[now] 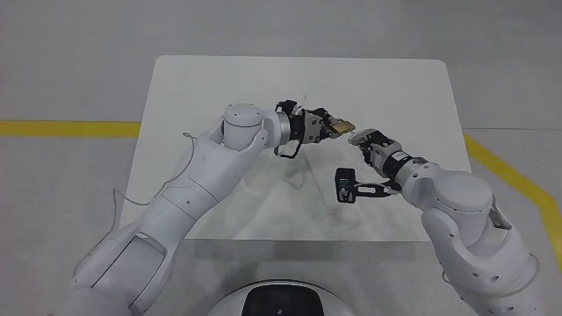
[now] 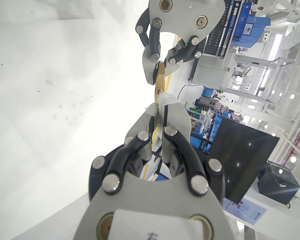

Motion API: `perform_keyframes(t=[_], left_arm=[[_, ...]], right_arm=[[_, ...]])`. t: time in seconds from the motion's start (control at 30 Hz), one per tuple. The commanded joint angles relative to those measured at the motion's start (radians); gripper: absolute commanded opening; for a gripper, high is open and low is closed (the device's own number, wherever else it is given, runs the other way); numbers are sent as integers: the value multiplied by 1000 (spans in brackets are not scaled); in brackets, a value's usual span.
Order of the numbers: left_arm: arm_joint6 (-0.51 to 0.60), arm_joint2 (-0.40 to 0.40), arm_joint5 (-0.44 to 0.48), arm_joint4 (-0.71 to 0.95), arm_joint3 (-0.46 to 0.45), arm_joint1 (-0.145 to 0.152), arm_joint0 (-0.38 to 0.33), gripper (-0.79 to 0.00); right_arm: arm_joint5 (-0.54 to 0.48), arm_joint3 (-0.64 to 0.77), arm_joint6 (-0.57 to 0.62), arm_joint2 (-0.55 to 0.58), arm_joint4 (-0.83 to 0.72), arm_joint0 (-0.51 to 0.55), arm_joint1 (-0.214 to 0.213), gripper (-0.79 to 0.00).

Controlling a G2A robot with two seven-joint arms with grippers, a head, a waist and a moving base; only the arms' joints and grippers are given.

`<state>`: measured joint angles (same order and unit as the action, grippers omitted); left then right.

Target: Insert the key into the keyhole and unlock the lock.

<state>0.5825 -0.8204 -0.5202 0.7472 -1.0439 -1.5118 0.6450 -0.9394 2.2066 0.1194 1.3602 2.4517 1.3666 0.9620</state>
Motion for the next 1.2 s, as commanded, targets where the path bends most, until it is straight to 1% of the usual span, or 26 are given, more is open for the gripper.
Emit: perform_keyframes(t=[0.0, 0.53, 0.77, 0.8, 0.83, 0.87, 0.9, 1.1, 1.17], left_arm=[[-8, -3, 3, -2, -3, -1, 4, -785], [-11, -2, -5, -20, -8, -10, 10, -785], [4, -5, -6, -27, -4, -13, 9, -785], [5, -5, -6, -28, -3, -13, 9, -785], [6, -6, -6, -29, -3, -14, 10, -785], [6, -8, -6, -29, -2, -14, 10, -785], [6, -10, -5, -30, -1, -14, 11, -785], [20, -28, 7, -17, 5, -13, 20, -785], [23, -38, 22, -19, 23, -11, 22, -785]], right_arm=[[-4, 1, 9, -7, 13, -4, 0, -785], [-33, -19, 30, -62, 23, -52, 5, -785], [-35, -26, 53, -91, 42, -75, 9, -785], [-33, -27, 57, -93, 41, -77, 10, -526], [-30, -28, 61, -94, 38, -79, 11, -434], [-29, -28, 65, -94, 33, -80, 12, -191], [-26, -28, 65, -93, 22, -81, 13, 0], [-1, -17, 58, -54, -45, -74, 17, 0], [21, -7, 41, -22, -84, -63, 17, 0]])
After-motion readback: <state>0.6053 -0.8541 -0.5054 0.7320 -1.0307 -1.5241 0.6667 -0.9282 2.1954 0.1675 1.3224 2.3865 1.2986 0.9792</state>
